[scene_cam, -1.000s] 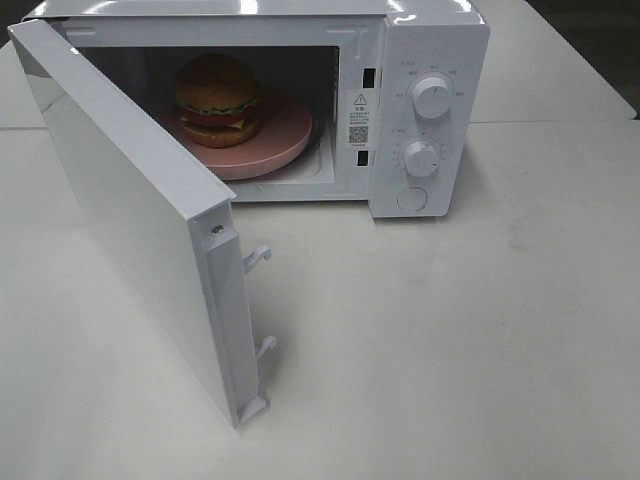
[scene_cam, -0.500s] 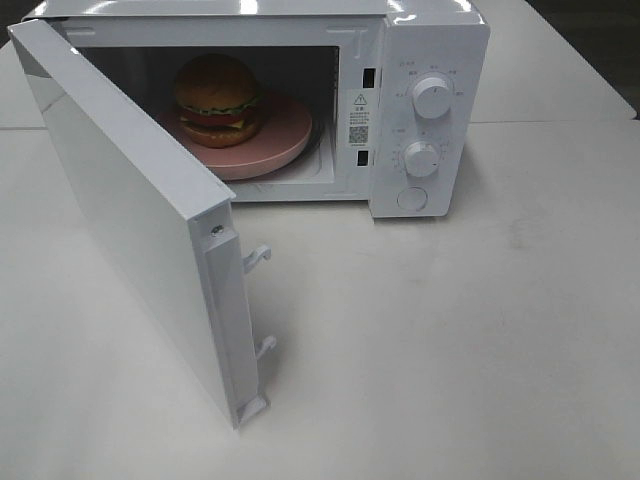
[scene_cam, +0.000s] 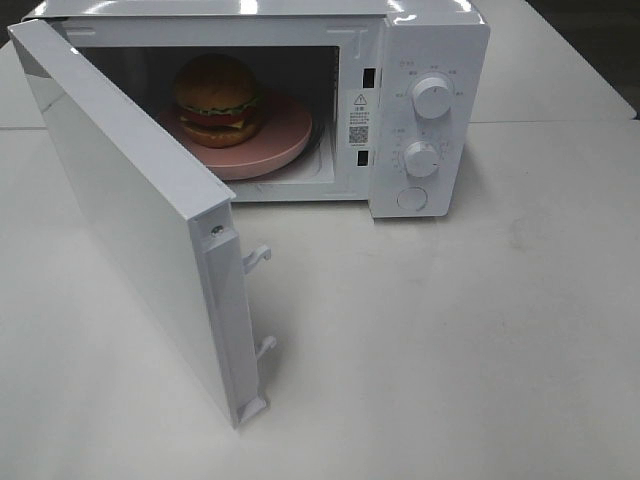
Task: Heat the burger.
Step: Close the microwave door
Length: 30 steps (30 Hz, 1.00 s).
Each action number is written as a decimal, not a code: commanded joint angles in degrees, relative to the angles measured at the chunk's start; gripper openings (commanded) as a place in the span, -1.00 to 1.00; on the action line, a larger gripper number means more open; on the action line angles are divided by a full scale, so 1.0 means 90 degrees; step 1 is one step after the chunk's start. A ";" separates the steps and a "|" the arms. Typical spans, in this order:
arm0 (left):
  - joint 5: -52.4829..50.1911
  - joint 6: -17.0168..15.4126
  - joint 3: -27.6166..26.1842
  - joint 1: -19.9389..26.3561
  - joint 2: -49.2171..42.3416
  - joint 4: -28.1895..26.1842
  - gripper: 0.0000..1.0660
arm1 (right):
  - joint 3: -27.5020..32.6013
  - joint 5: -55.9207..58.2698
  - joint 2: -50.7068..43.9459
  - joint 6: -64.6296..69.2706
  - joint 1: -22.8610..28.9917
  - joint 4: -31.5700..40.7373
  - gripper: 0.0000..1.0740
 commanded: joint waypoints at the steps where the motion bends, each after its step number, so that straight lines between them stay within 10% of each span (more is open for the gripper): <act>1: -0.0051 0.0019 0.0013 0.0019 -0.0134 -0.0019 0.88 | 0.0006 -0.0051 -0.0166 -0.0038 -0.0038 -0.0019 0.40; 14: -0.0554 -0.0051 -0.0178 0.0019 0.0446 -0.0045 0.57 | 0.0006 -0.0051 -0.0166 -0.0038 -0.0038 -0.0019 0.40; 22: -0.1178 -0.0025 -0.0178 0.0019 0.1413 -0.0045 -0.15 | 0.0006 -0.0051 -0.0166 -0.0038 -0.0038 -0.0019 0.40; 27: -0.1878 -0.0025 -0.0140 0.0019 0.2114 -0.0115 -0.92 | 0.0006 -0.0051 -0.0166 -0.0038 -0.0038 -0.0019 0.40; 30: -0.2311 0.0159 -0.0070 0.0019 0.2387 -0.0166 -1.00 | 0.0006 -0.0051 -0.0166 -0.0038 -0.0038 -0.0019 0.40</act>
